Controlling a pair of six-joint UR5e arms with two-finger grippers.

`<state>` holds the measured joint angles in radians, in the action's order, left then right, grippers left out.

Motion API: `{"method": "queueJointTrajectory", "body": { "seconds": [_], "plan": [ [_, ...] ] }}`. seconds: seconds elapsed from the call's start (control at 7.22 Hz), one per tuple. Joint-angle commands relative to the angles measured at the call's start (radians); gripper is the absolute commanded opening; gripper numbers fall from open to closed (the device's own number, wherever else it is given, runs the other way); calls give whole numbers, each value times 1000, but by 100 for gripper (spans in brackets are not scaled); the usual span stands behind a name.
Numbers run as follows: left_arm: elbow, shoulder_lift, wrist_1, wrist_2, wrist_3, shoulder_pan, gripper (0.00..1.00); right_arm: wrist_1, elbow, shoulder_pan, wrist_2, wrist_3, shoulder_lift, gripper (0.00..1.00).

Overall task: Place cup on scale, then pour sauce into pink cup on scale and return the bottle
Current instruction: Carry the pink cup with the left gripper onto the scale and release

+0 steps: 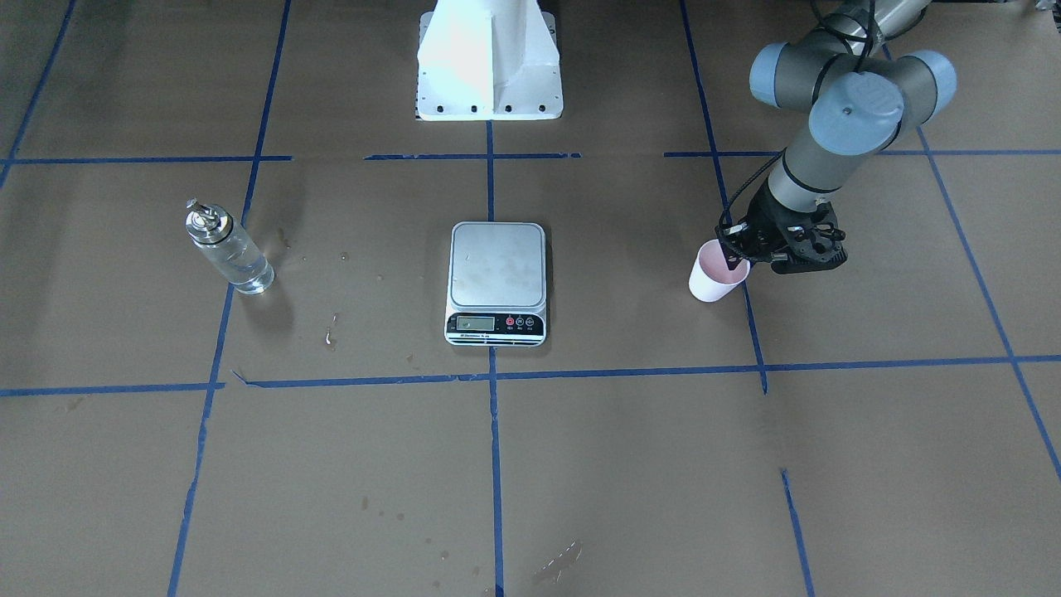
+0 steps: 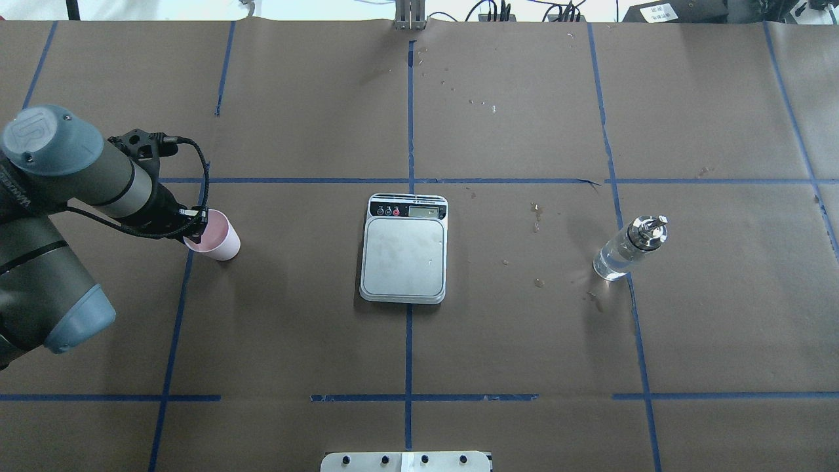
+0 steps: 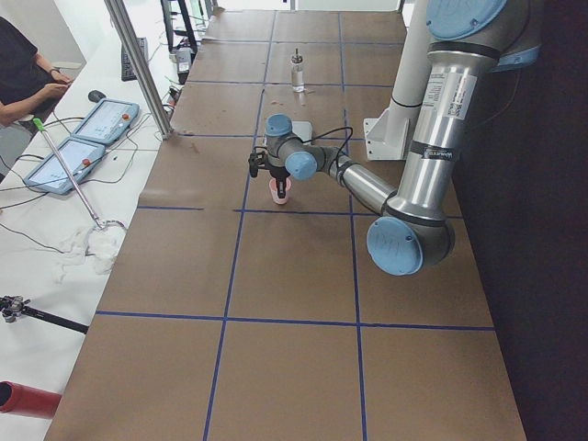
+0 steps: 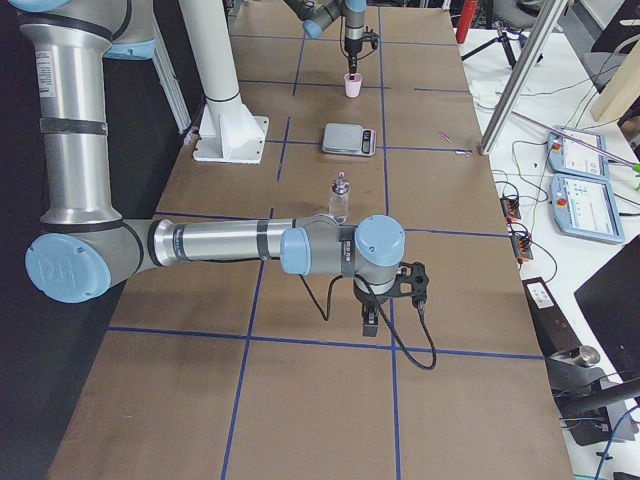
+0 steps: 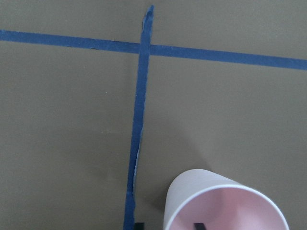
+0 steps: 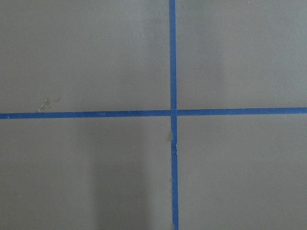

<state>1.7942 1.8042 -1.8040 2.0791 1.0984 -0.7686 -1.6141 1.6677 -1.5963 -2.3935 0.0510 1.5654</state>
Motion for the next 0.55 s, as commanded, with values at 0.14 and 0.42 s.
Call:
{"method": "queueJointTrajectory", "body": {
  "seconds": [0.14,0.42],
  "plan": [
    [132,-3,46,13,52,-12,0,-6,9,-1,4,1,-5,100],
    [209,115,292,13,58,-14,0,-3,44,-1,16,0,10,100]
  ]
}}
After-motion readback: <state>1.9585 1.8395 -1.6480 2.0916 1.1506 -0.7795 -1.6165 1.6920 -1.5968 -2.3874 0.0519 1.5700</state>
